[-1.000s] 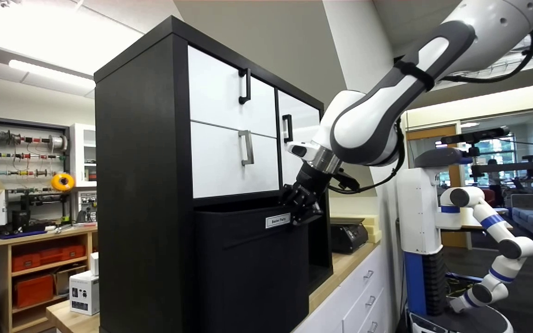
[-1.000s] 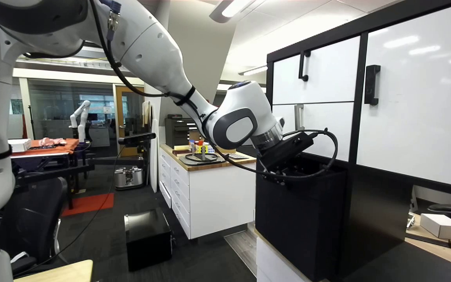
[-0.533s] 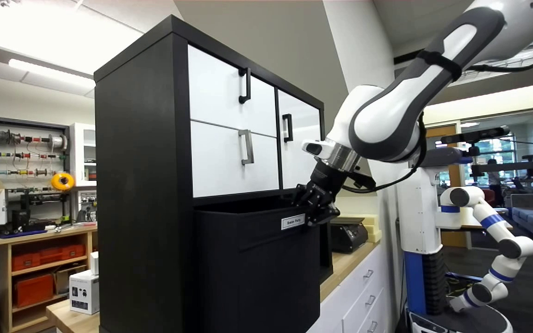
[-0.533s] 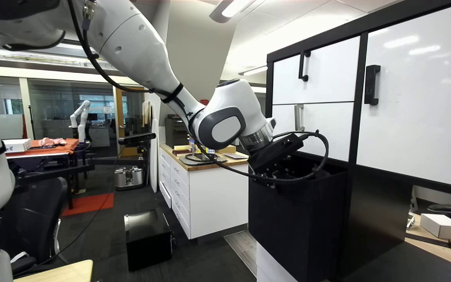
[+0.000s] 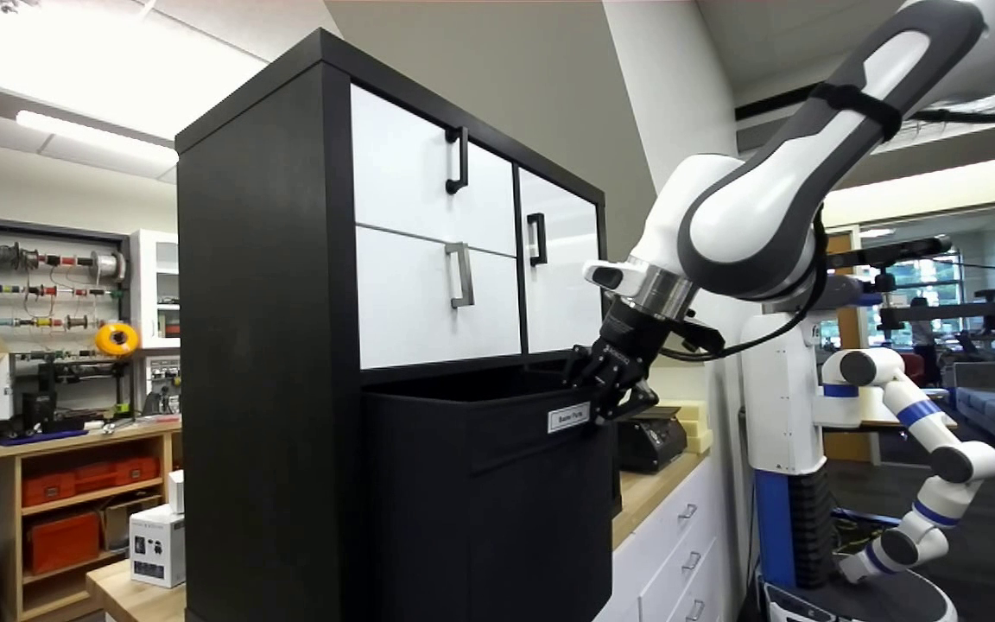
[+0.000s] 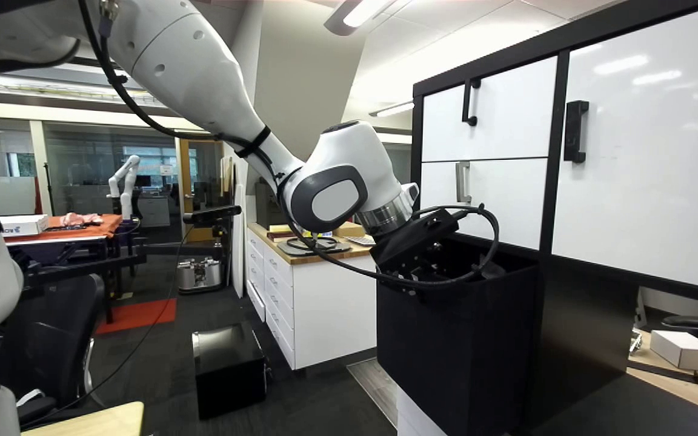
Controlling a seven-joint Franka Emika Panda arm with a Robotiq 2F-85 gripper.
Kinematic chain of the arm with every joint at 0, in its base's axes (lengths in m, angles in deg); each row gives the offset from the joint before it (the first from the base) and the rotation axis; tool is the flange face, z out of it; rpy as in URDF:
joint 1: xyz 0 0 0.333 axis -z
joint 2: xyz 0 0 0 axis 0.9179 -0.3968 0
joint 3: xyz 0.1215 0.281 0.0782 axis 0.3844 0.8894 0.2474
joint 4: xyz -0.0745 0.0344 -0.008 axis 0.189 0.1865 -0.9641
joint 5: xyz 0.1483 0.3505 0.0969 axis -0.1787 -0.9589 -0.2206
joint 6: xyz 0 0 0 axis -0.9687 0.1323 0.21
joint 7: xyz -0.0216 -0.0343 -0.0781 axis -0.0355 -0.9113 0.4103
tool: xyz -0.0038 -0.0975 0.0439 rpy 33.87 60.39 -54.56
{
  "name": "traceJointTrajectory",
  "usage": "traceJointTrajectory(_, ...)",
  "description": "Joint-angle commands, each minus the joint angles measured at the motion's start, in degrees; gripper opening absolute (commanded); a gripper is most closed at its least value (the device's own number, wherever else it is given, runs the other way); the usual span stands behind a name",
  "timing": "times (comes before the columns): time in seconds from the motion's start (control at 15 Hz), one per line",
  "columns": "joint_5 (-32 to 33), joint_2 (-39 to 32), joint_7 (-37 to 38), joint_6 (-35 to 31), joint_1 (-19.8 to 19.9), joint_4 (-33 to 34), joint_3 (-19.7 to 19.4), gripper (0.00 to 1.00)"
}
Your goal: Pull the black box out of the bottom of the black cabinet
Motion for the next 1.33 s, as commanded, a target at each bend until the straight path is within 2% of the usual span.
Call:
traceJointTrajectory(0.0, 0.8, 5.0, 1.9, -0.6, 0.6, -6.5, -0.6, 0.04)
traceJointTrajectory(1.27, -2.7, 7.4, 2.0, 1.2, -0.1, -9.8, 0.4, 0.04)
